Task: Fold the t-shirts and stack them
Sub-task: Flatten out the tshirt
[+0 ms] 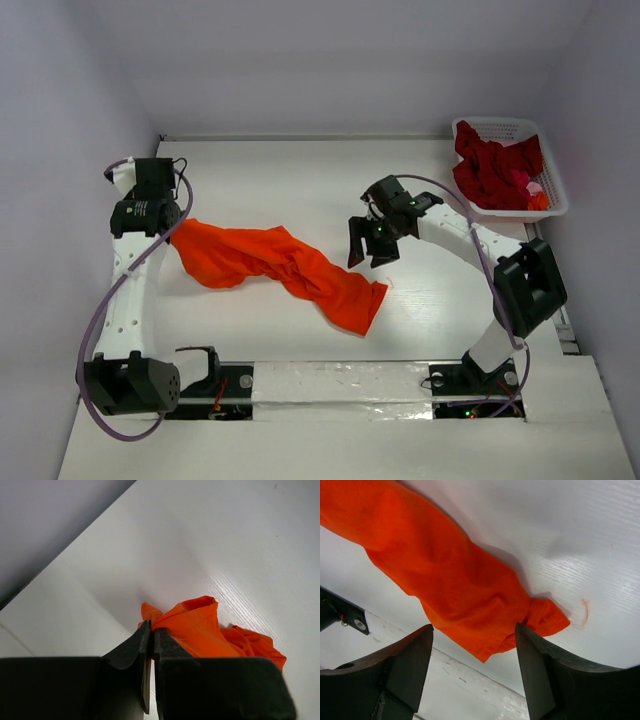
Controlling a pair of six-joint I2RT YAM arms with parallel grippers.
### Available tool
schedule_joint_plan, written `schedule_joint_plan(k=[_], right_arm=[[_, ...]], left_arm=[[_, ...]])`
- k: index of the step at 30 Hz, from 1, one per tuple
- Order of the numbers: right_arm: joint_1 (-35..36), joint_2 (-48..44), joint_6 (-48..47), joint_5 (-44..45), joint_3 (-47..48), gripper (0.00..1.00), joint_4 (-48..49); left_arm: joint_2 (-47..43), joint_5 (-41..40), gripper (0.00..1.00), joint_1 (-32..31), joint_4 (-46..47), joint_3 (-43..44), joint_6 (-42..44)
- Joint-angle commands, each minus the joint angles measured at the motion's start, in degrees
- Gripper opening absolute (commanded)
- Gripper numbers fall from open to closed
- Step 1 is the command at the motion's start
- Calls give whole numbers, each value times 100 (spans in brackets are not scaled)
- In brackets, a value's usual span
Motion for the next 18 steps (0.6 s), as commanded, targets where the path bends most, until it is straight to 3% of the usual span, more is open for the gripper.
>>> schedule_joint_plan(k=[1,11,18], right_arm=[[54,20,83,-173,57,71,494],[54,434,250,-516,-197,71,898],[54,513,416,-446,-611,70,1267]], left_arm=[[-148,267,0,138,126,32,-55],[-147,883,0,314,250,-214,-187],[-323,770,0,314,224,-381,-143]])
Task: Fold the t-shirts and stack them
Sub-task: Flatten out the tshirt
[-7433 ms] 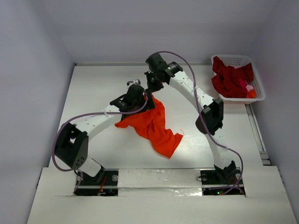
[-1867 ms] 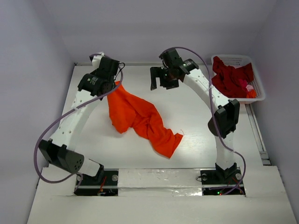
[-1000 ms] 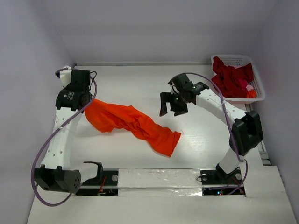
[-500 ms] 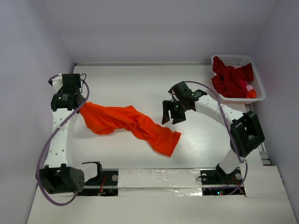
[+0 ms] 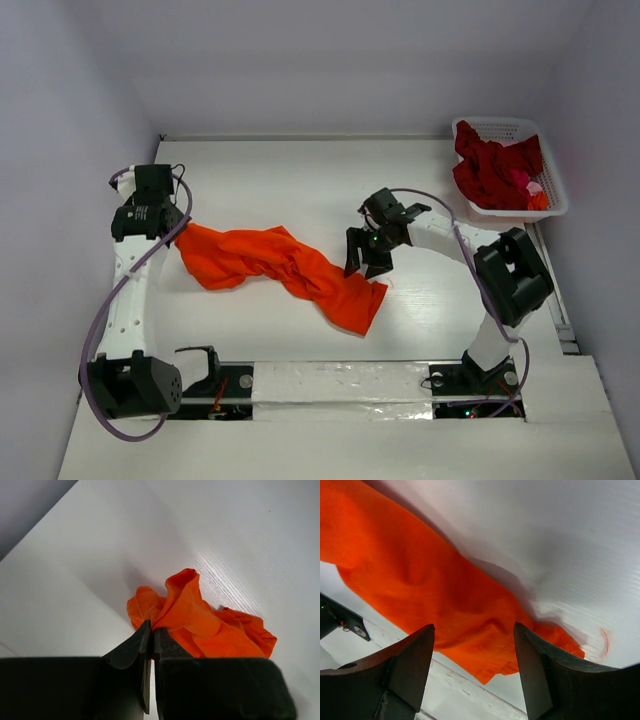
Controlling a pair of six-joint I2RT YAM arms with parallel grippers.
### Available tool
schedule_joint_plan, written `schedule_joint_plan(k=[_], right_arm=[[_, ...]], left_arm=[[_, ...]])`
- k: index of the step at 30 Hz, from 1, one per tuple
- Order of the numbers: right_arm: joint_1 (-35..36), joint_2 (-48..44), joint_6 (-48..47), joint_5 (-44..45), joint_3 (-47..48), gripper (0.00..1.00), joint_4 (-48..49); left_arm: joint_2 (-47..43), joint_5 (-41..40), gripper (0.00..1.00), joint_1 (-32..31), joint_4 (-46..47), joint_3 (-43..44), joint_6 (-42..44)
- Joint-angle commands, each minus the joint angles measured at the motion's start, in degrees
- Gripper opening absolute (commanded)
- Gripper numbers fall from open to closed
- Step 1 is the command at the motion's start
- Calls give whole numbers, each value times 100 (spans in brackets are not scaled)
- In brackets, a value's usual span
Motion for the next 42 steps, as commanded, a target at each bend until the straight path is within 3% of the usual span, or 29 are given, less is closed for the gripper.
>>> schedule_joint_plan(k=[1,10,14,19,21,22,23,26,31,36,42], right_arm=[[54,21,174,-67,-187,69,454],[54,12,218,-67,-521,65,604],[54,12,245,-67,-618,43,648],[54,-5,245,-50,-653,37,666],[54,-5,245,-41,-679,29,701],[54,4,262,-41,-697,25,718],[54,12,271,-24,-706,14,736],[54,39,271,3,-697,0,719],[54,-66,184,205,-382,0,465],[-77,-93,25,390,997,0,-274],[-833,442,-195,539,2789,0,-1056]], left_arm=[[-271,-120,0,25,38,45,1],[-289,-375,0,25,-51,344,-8],[-262,-428,0,25,-68,493,-25],[-271,-411,0,25,-51,467,-17],[-289,-419,0,25,-42,441,-17],[-297,-419,0,25,-42,432,-17],[-289,-419,0,25,-42,423,-8],[-297,-411,0,25,-42,414,1],[-297,-437,0,25,-51,458,-8],[-210,-481,0,25,-33,660,-17],[185,-314,0,25,2,1336,-43]])
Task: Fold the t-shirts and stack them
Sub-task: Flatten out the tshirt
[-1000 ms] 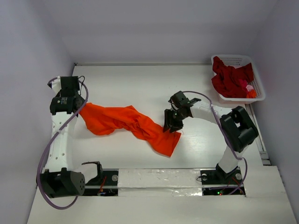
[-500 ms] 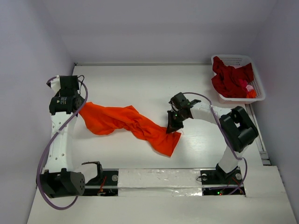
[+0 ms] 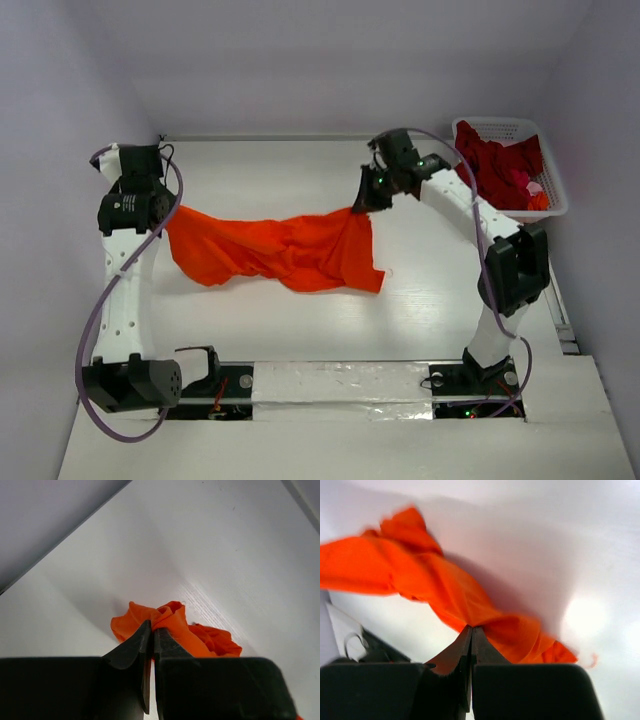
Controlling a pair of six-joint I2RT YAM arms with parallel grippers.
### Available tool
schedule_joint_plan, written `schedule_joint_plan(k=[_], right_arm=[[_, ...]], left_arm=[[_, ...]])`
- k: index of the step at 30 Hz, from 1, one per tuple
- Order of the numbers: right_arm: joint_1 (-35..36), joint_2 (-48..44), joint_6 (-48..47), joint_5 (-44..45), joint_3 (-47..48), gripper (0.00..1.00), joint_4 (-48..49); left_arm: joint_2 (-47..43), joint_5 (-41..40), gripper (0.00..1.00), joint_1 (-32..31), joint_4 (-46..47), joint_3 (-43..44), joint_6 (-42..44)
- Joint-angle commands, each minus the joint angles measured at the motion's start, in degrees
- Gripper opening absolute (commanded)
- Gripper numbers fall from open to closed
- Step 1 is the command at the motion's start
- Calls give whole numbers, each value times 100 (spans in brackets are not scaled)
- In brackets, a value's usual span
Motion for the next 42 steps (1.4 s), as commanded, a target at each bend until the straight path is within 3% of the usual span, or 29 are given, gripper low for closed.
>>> schedule_joint_plan(k=[1,9,13,14,20,24,29,35,42], right_arm=[[-469,374,-234,240,1257,0,-604],[-1119,1184,-375,257,3591,0,-1404],[-1505,1273,-392,-15,3864,0,-1326],[-1506,1281,-410,-85,3917,0,-1299],[-1577,1203,-516,-208,4093,0,-1264],[-1577,877,-516,-200,3532,0,-1220],[-1577,-350,-297,-463,1804,0,-852],[-1454,-1398,-234,-385,395,0,-886],[-1454,-2523,-164,-358,-1565,0,-535]], left_arm=[[203,-14,0,25,177,545,-32],[705,416,0,25,309,1679,91],[705,600,0,25,318,2286,144],[1627,653,0,25,318,2530,152],[2014,1162,0,25,414,3061,232],[1655,1374,0,25,608,2403,240],[664,1725,0,-97,679,963,206],[-356,1612,0,-335,546,-593,3],[-1000,1796,0,-335,783,-1798,-41]])
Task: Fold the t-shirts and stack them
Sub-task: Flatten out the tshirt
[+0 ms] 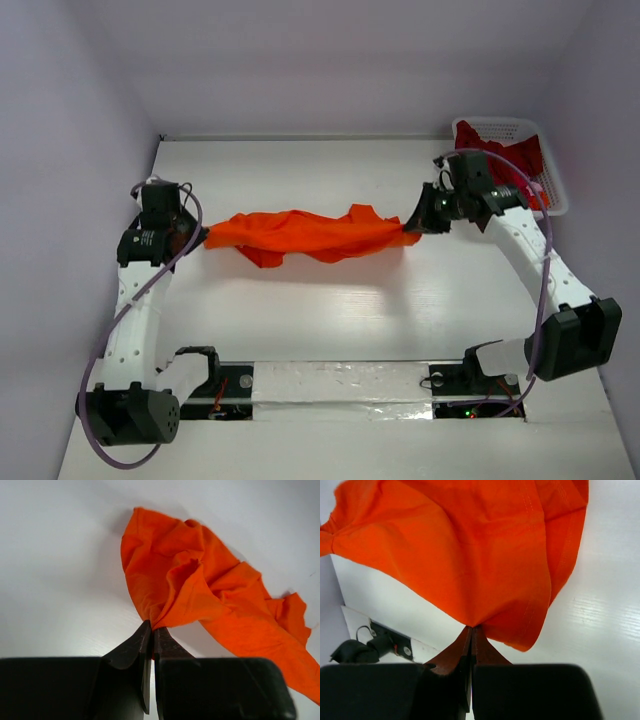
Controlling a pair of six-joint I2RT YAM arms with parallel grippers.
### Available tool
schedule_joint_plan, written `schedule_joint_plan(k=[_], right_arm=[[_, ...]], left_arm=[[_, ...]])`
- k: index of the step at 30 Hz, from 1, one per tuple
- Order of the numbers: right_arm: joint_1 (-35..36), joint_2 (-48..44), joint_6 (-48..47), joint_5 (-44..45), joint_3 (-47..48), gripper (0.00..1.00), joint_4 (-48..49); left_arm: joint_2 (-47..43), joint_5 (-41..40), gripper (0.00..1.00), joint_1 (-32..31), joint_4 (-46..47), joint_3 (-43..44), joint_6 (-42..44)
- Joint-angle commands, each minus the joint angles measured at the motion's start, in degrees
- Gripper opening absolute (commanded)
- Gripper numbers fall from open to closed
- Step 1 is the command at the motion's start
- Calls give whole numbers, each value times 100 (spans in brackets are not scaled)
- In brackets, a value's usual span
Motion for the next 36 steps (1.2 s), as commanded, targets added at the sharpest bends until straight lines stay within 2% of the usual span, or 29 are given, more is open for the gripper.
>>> schedule_joint_plan(k=[1,4,7,14,19,24,29,36], right_arm=[[39,-314,57,-21,-831,0,335],[91,-534,65,-48,-1430,0,476],[92,-631,83,-48,-1625,0,494],[145,-473,197,-197,-1494,0,538],[250,-534,224,-267,-1748,0,485],[425,-851,154,-180,-2056,0,213],[426,-1149,40,-206,-2592,0,-77],[531,-1273,-154,-250,-2812,0,-613]], left_arm=[[-211,172,0,8,281,-469,-63],[-387,313,0,8,404,-926,-63],[-449,357,0,8,448,-1138,-71],[-71,716,0,8,325,-856,-133],[-352,560,0,-106,141,-1383,-107],[-580,234,0,-159,-88,-1665,-107],[-712,304,0,-159,-53,-1972,-142],[-827,357,0,-211,-123,-2315,-133]])
